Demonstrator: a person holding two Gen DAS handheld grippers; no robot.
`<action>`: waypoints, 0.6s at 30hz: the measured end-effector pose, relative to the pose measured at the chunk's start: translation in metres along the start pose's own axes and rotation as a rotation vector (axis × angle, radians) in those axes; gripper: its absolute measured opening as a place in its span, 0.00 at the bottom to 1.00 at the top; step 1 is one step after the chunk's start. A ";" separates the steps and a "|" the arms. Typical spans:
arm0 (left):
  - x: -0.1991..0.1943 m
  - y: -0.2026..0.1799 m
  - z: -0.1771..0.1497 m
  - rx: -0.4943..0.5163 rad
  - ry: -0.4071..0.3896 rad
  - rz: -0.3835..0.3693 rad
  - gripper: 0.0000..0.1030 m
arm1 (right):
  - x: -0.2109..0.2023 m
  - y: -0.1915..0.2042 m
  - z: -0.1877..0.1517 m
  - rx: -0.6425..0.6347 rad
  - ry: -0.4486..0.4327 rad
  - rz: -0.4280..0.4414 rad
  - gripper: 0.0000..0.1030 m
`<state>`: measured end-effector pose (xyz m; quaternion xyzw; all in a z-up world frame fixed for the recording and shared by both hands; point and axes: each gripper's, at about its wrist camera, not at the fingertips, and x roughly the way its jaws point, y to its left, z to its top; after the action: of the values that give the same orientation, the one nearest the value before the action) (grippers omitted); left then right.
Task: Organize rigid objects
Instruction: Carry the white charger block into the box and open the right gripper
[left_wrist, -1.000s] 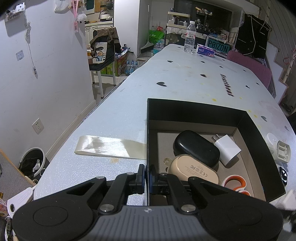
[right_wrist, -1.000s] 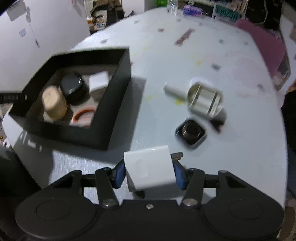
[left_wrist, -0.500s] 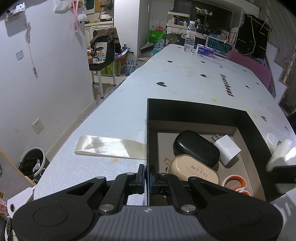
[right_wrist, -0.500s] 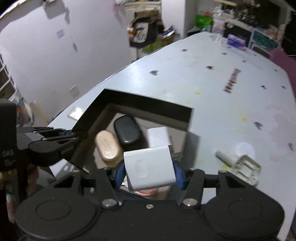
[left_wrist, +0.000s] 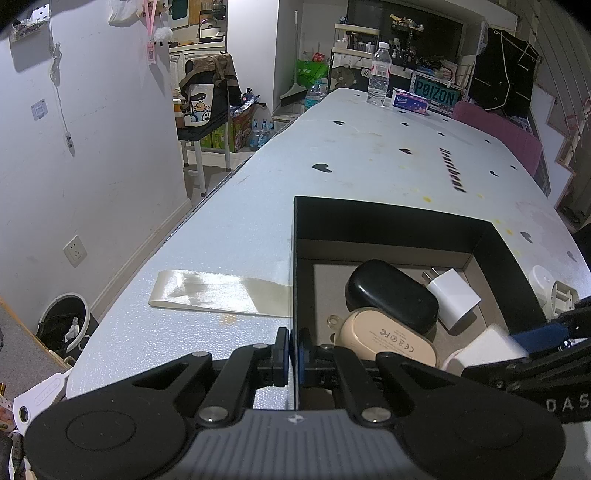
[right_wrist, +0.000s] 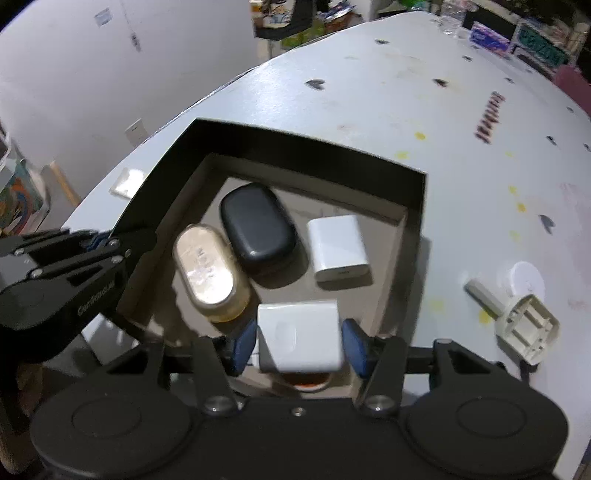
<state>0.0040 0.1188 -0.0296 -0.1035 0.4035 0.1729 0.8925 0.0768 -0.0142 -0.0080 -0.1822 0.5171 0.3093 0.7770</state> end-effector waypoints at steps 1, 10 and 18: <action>0.000 0.000 0.000 0.000 0.000 0.000 0.04 | -0.002 -0.001 0.000 0.006 -0.008 0.006 0.58; 0.000 0.000 0.000 0.000 0.000 0.000 0.04 | -0.008 -0.003 0.000 0.022 -0.015 0.002 0.59; 0.000 0.000 0.000 0.000 0.000 0.000 0.04 | -0.036 -0.009 -0.009 0.047 -0.083 0.015 0.64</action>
<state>0.0039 0.1189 -0.0296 -0.1037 0.4036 0.1727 0.8925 0.0667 -0.0365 0.0211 -0.1472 0.4928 0.3101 0.7995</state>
